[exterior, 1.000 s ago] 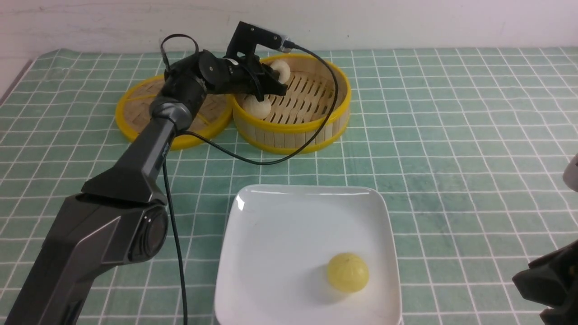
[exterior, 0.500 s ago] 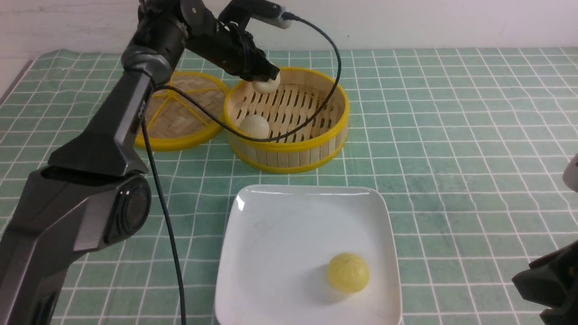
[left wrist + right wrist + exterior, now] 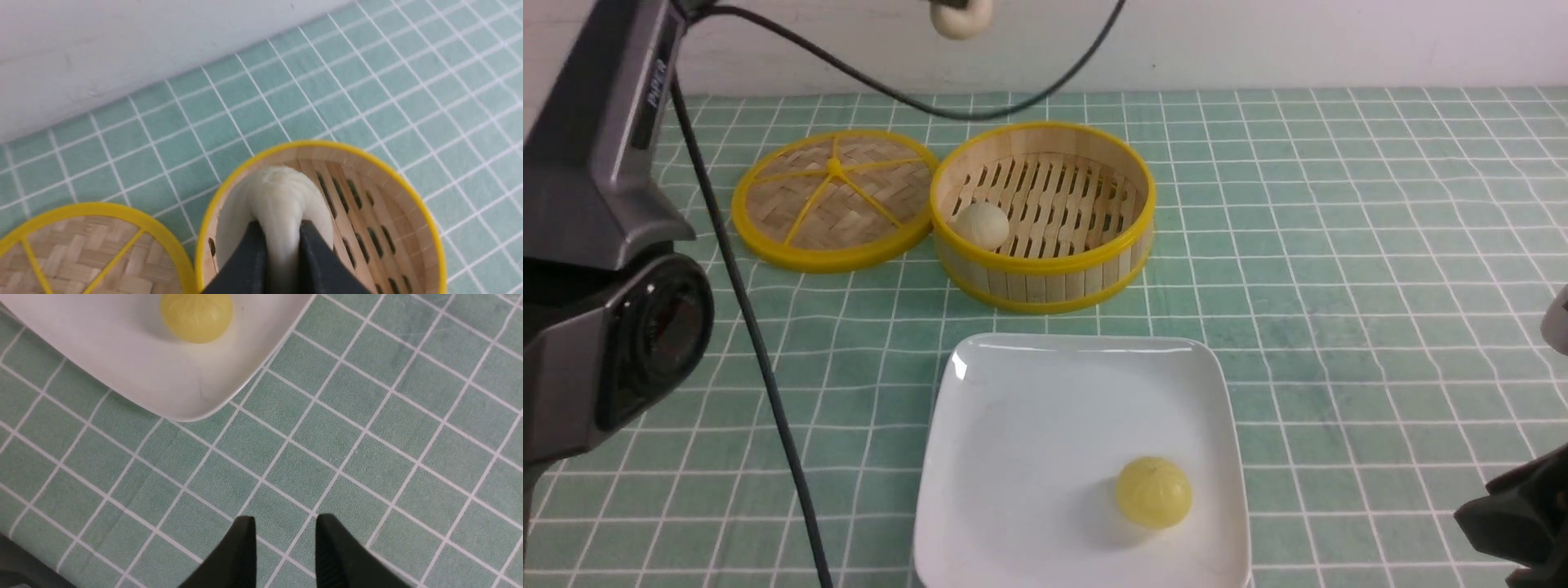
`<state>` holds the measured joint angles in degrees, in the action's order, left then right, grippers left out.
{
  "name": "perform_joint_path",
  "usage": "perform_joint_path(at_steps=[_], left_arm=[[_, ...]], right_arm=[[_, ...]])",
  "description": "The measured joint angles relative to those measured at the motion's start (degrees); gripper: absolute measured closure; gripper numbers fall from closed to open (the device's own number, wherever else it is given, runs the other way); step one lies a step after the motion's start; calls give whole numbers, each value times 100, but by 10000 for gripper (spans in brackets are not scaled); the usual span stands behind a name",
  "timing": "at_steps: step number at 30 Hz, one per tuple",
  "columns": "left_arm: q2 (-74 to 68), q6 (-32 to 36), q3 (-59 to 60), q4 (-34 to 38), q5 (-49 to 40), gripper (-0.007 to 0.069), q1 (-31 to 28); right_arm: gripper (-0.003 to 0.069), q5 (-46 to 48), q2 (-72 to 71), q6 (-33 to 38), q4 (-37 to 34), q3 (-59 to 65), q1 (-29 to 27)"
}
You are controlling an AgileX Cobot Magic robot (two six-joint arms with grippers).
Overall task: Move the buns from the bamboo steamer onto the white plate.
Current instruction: 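Carry the bun from the bamboo steamer to the plate with the left gripper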
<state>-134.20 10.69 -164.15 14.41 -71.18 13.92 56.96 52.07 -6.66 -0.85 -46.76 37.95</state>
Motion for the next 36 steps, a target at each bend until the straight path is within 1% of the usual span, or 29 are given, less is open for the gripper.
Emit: perform_joint_path(at_steps=[3,6,8,10,11,12,15,19,20,23,26,29,36], left_arm=[[611,-367,251,34,0,542,0],[1412,-524,1209,214,0,542,0],[1895,-592,2133,264,0,542,0],[2607,-654,3493,246,0,540,31],[2764,-659,3880,223,0,540,52],[2995,-672,4520,183,0,538,100],[3425,-698,6353,126,100,504,433],[3470,-692,7532,253,839,449,855],[3440,-626,7885,297,1096,433,1066],[3388,-356,8319,326,1280,422,1529],[3320,-180,8371,347,1337,420,1819],[3295,-138,8382,342,1549,418,1959],[3220,-131,8382,235,1713,412,1965]], right_arm=[[425,14,0,0,-5,0,0],[423,41,0,14,-18,0,0],[423,68,0,14,-18,0,0],[423,98,0,14,-18,0,0],[423,98,0,19,-18,0,0],[423,98,0,19,-18,0,0],[423,98,0,19,-18,0,0],[423,98,0,19,-18,0,0],[423,98,0,19,-18,0,0],[423,98,0,19,-12,0,0],[423,92,0,26,-11,0,0],[423,92,0,26,2,0,0],[423,92,0,46,2,0,0]])
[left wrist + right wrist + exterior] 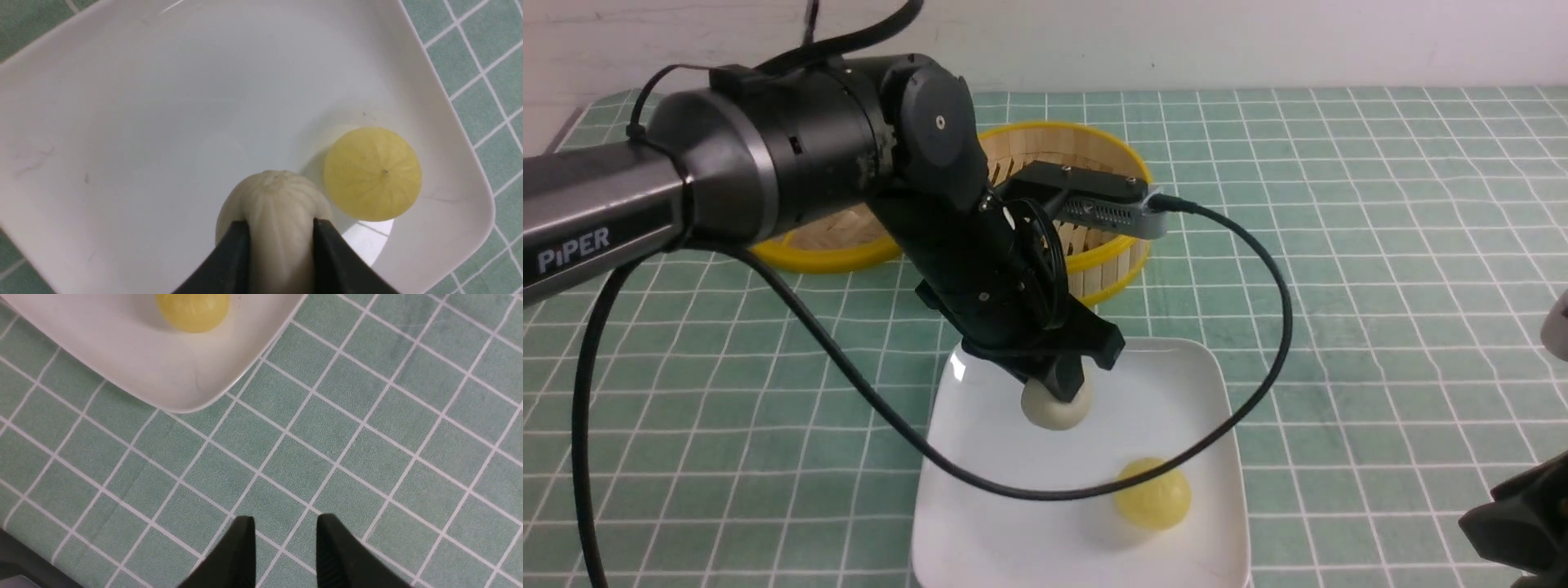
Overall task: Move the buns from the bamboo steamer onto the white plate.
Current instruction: 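Carry the bun from the bamboo steamer to the plate with the left gripper, then reach into the bamboo steamer and grasp a bun with the left gripper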
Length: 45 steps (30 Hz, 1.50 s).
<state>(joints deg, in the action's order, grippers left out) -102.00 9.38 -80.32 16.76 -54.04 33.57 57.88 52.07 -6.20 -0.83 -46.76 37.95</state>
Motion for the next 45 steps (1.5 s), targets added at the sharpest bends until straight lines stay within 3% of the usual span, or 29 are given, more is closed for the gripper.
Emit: perform_joint_path(at_steps=[8,21,27,31,34,39,42,45], left_arm=[[-479,-47,5,73,11,343,0],[-471,-161,11,253,44,26,0],[-118,-161,-31,64,136,1,0],[219,-503,-379,-575,160,69,-11],[433,-1133,-718,-1458,76,200,-11],[439,-2157,-955,-2798,-79,552,-422],[289,-2231,-1046,-2673,-51,606,-1006],[-22,-1808,-1301,-1729,-45,610,-1685]], right_arm=[[423,0,0,14,0,0,0],[420,0,0,14,0,0,0],[420,0,0,14,0,0,0],[420,0,0,14,0,0,0],[420,0,0,14,0,0,0],[420,6,0,14,-5,0,0],[420,30,0,14,-25,0,0],[420,53,0,14,-43,0,0]])
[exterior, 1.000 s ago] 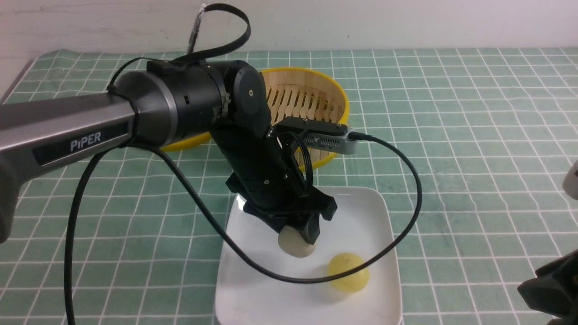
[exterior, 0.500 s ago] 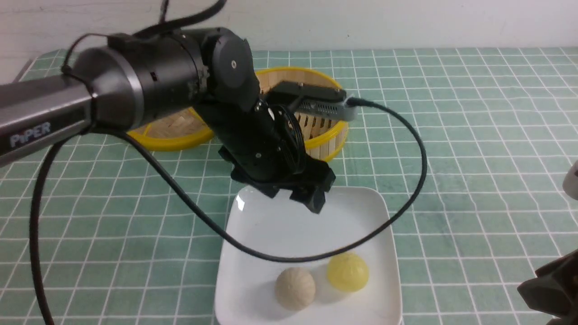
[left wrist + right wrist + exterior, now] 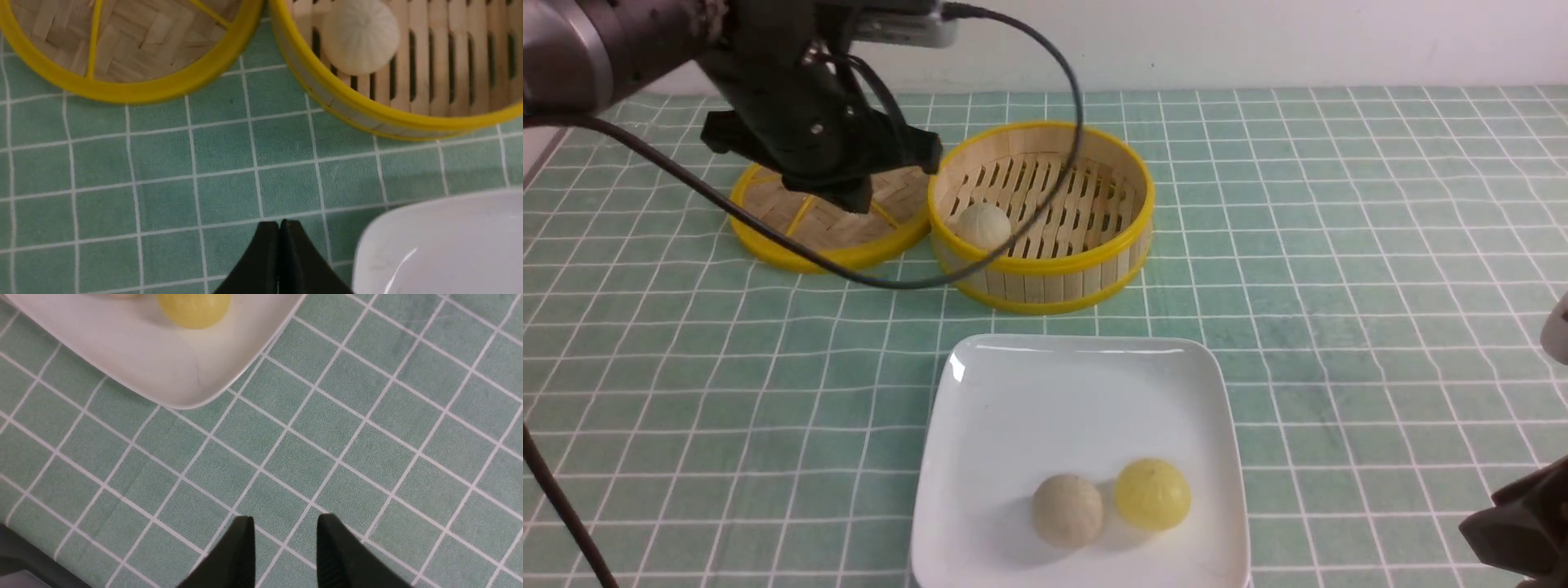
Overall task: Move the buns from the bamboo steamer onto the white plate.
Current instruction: 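Reach into the bamboo steamer and grasp a bun with the left gripper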
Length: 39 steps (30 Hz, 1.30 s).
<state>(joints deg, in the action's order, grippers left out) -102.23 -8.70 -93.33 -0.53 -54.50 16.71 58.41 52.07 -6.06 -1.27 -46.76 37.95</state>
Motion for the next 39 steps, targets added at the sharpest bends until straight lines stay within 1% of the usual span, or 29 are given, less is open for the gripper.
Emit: perform_joint_path(at_steps=[2,3,5,6,7,9,14,20,22,25,30,33,35,39], left_arm=[[-329,594,-274,950,-23,610,-375],[-428,765,-404,1271,-34,610,-463],[-764,1324,-756,1910,-48,608,-562],[-896,1446,-864,2055,-53,608,-567],[-1153,1707,-1139,2364,-59,603,-562],[-1276,1800,-1292,2510,-59,598,-546],[-1896,1917,-1754,2695,146,505,-431],[-2234,1980,-1783,2670,520,281,-353],[-2277,2042,-1783,2646,677,237,-322],[-2394,2256,-1806,2605,921,193,-258],[-2624,2406,-1812,2497,1052,189,-109],[-2759,2430,-1812,2270,1112,202,-33],[-2819,2426,-1825,2092,1168,231,1],[-2859,2426,-1832,1886,1232,363,11]], right_arm=[[420,5,0,0,-34,0,0],[420,11,0,0,-61,0,0],[420,18,0,-15,-116,0,0],[420,18,0,-15,-127,0,0],[420,18,0,-15,-179,0,0],[420,23,0,-15,-206,0,0],[420,34,0,-20,-378,0,0],[420,41,0,-20,-451,0,0],[420,35,0,-20,-451,0,0],[420,25,0,-20,-451,0,0],[419,7,0,-20,-464,0,0],[419,-15,0,-20,-468,0,0],[419,-25,0,-20,-468,0,0],[419,-28,0,-20,-468,0,0]])
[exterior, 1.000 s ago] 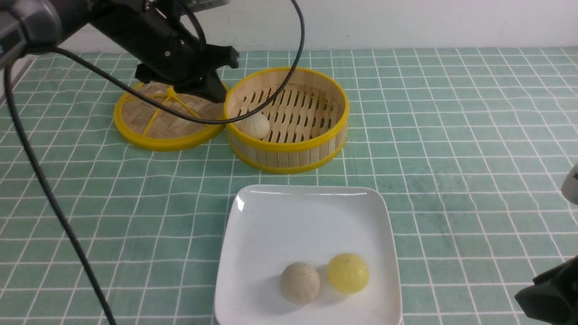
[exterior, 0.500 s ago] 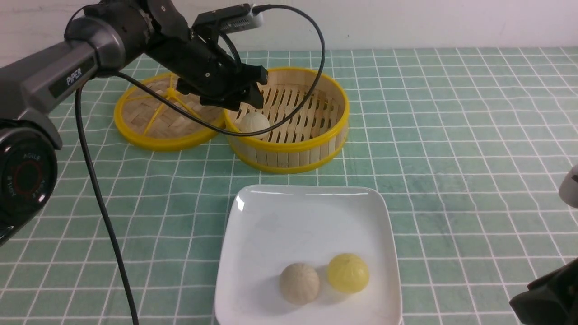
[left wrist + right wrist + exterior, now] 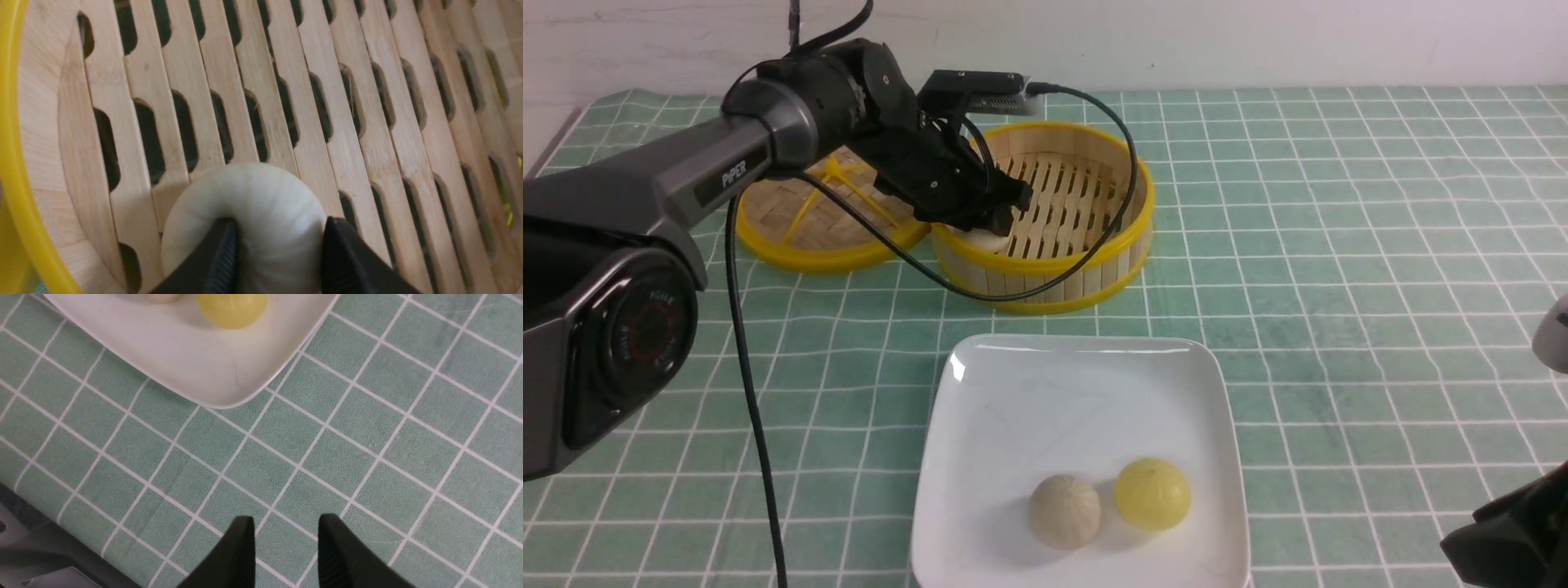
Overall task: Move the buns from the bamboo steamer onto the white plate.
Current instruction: 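Reach into the bamboo steamer and grasp a bun with the left gripper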
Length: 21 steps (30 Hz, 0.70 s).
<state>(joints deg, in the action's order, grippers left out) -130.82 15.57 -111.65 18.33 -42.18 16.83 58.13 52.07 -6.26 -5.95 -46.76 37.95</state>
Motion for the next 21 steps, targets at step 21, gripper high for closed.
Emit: perform_joint_path(at_steps=[21], left_arm=[[197,166,-48,-44,-1988,597,344]], right_arm=[[419,-17,0,0,-162,0,0]])
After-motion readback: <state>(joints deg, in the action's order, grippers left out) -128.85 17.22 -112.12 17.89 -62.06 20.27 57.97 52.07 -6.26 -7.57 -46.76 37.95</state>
